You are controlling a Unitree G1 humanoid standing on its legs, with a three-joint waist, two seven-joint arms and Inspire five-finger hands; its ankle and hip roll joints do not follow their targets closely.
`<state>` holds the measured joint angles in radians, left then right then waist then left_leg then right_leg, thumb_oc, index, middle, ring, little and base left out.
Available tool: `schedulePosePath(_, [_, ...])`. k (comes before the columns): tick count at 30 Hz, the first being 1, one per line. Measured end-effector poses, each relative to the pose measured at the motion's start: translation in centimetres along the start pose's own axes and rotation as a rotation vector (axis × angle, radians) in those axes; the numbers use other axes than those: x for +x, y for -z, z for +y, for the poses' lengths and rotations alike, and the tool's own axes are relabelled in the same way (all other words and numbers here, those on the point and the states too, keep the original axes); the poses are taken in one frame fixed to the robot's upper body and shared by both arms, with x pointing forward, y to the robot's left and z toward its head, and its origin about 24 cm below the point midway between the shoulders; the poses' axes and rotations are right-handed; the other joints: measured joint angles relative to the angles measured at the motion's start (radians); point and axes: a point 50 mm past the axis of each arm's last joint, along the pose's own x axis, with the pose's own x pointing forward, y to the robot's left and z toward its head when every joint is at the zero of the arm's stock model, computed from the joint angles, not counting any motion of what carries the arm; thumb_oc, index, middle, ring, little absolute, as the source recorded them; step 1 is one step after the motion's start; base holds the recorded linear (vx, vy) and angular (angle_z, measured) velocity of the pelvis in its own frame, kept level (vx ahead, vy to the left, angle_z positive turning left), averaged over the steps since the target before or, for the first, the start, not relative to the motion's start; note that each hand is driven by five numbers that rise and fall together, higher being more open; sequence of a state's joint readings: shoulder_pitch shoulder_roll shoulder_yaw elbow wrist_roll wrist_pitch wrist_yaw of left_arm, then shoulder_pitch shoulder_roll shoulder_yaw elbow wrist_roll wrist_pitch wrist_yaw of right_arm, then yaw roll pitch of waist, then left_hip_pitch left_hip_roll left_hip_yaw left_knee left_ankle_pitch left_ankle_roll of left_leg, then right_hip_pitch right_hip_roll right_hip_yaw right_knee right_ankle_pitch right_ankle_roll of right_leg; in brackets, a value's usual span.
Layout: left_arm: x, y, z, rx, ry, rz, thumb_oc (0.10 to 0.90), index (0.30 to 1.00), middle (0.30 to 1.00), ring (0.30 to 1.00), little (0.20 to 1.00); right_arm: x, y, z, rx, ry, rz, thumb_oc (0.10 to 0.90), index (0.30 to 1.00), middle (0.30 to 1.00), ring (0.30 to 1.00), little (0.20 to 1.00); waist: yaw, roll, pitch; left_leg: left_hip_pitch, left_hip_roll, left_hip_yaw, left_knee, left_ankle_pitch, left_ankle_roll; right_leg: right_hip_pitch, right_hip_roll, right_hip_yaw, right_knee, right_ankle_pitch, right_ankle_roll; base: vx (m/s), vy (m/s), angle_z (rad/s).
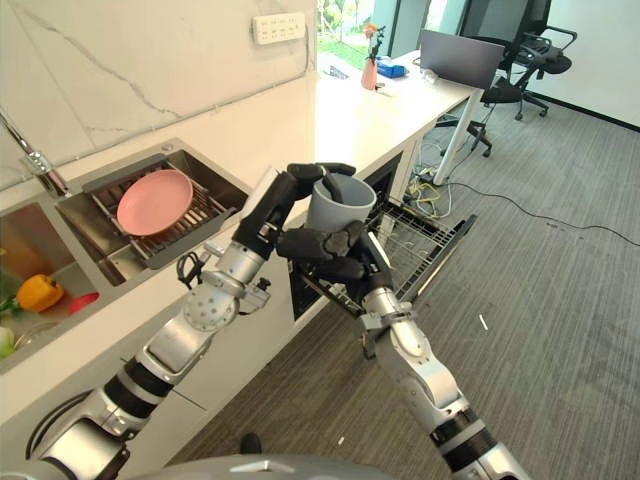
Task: Place the dishes in the dishwasher.
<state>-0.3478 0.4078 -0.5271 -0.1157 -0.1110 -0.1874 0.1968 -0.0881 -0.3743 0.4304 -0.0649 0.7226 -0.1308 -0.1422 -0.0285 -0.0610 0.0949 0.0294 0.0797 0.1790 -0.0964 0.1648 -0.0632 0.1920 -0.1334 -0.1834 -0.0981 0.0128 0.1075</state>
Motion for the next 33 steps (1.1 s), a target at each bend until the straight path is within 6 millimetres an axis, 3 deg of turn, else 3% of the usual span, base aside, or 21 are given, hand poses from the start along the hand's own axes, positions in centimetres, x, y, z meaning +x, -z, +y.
schedulePosePath(1, [0.0, 0.0, 0.0, -0.008, 0.001, 0.002, 0.8, 0.9, 0.9, 0.9, 0.9, 0.0, 0.0, 0.0, -0.013, 0.005, -0.003, 0.4, 0.3, 0.3, 0.3, 0.3, 0.0, 0.0, 0.0, 0.0, 0.0, 0.0, 0.0, 0.0, 0.0, 0.0, 0.0, 0.0, 0.0, 0.0, 0.0, 0.0, 0.0, 0.0])
schedulePosePath(12, [-0.8, 0.6, -1.2, -0.095, 0.034, 0.04, 0.8, 0.9, 0.9, 0.9, 0.9, 0.2, -1.9, -3.0, -0.073, 0.194, -0.089, 0.4, 0.3, 0.3, 0.3, 0.3, 0.0, 0.001, 0.0, 0.001, 0.001, -0.004, 0.0, 0.0, 0.0, 0.003, 0.002, -0.002, 0.0, 0.0, 0.0, 0.0, 0.0, 0.0])
schedulePosePath(14, [-1.3, 0.8, -1.5, -0.101, 0.052, 0.057, 0.8, 0.9, 0.9, 0.9, 0.9, 0.0, -3.1, -4.5, -0.07, 0.298, -0.15, 0.4, 0.3, 0.3, 0.3, 0.3, 0.002, 0.001, 0.0, 0.0, 0.0, -0.007, 0.0, 0.0, 0.0, 0.003, 0.002, -0.005, 0.0, -0.001, -0.001, 0.01, -0.004, 0.04])
schedulePosePath(15, [-2.4, 1.7, -1.6, -0.102, 0.06, 0.107, 0.8, 0.9, 0.9, 0.9, 0.9, -0.3, -4.5, -6.2, -0.074, 0.382, -0.218, 0.4, 0.3, 0.3, 0.3, 0.3, 0.003, 0.0, 0.0, -0.001, 0.0, -0.007, 0.0, 0.0, 0.0, 0.003, 0.005, -0.005, 0.0, -0.002, -0.002, 0.0, 0.0, 0.0])
schedulePosePath(19, [-4.9, 4.3, -1.3, -0.075, 0.071, 0.257, 0.8, 0.9, 0.9, 0.9, 0.9, -1.1, -7.1, -9.5, -0.141, 0.522, -0.3, 0.4, 0.3, 0.3, 0.3, 0.3, -0.002, 0.0, 0.0, -0.001, 0.001, -0.008, 0.0, 0.0, 0.0, 0.002, 0.008, -0.005, 0.0, -0.003, -0.003, 0.0, 0.0, 0.0])
schedulePosePath(23, [-7.4, 6.1, -1.0, -0.061, 0.081, 0.378, 0.8, 0.9, 0.9, 0.9, 0.9, -1.8, -7.9, -12.1, -0.309, 0.587, -0.265, 0.4, 0.3, 0.3, 0.3, 0.3, -0.003, -0.002, 0.001, -0.007, 0.004, -0.008, 0.0, 0.0, 0.0, -0.004, 0.01, -0.005, 0.0, -0.003, -0.004, 0.0, 0.0, 0.0])
schedulePosePath(26, [-8.8, 6.8, -0.8, -0.056, 0.113, 0.439, 0.8, 0.9, 0.9, 0.9, 0.9, -2.2, -7.1, -13.3, -0.383, 0.626, -0.203, 0.4, 0.3, 0.3, 0.3, 0.3, 0.001, -0.005, 0.003, -0.013, 0.006, -0.011, 0.0, 0.0, -0.001, -0.009, 0.013, -0.007, 0.0, -0.004, -0.005, -0.01, 0.002, 0.01])
schedulePosePath(29, [-10.5, 7.7, -0.6, -0.063, 0.156, 0.51, 0.8, 0.9, 0.9, 0.9, 0.9, -2.6, -6.1, -15.9, -0.594, 0.634, -0.021, 0.4, 0.3, 0.3, 0.3, 0.3, 0.016, -0.01, 0.009, -0.04, 0.009, -0.014, 0.0, 0.006, -0.003, -0.038, 0.015, -0.008, 0.001, -0.003, -0.005, -0.08, 0.005, 0.02])
schedulePosePath(33, [-12.5, 9.7, -0.4, -0.079, 0.209, 0.645, 0.8, 0.9, 0.9, 0.9, 0.9, -1.5, -6.7, -17.6, -0.748, 0.638, 0.1, 0.4, 0.3, 0.3, 0.3, 0.3, 0.022, -0.006, 0.062, -0.087, 0.016, -0.019, 0.004, 0.02, -0.003, -0.081, 0.019, -0.01, 0.001, 0.01, -0.009, -0.11, 0.005, 0.02])
